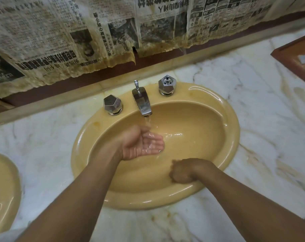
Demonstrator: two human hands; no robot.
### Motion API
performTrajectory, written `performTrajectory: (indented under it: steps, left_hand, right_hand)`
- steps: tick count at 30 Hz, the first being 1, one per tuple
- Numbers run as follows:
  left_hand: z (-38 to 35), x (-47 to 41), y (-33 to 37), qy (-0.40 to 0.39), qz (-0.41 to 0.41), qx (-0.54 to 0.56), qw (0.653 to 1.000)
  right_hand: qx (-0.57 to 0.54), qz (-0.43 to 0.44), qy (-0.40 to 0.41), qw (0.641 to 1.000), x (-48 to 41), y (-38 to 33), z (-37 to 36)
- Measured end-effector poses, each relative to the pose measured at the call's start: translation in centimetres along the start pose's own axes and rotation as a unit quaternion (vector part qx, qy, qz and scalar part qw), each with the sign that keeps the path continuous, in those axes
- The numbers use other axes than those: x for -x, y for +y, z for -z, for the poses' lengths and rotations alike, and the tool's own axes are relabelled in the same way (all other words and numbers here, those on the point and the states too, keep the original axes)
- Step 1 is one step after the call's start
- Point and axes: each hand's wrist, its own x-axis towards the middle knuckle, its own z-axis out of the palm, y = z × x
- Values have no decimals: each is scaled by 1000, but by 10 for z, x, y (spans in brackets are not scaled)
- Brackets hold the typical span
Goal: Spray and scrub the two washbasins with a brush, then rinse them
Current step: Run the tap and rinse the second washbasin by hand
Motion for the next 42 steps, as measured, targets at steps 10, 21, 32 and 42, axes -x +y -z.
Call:
performTrajectory:
  steps: [10,21,32,42]
  left_hand:
    - [54,38,-71,240,-150,-76,956]
    - [94,46,-98,244,-178,-92,949]
    - [90,33,-94,265,-136,-156,942]
    - [33,-30,-46,86,-69,89,990]
  right_hand:
    - [46,108,-106,987,-26,-49,-18]
    - [55,104,-90,989,-33,-55,-21]
    - [52,111,-74,990,6,-47,-18]
    - [141,-3,51,989,66,17,18]
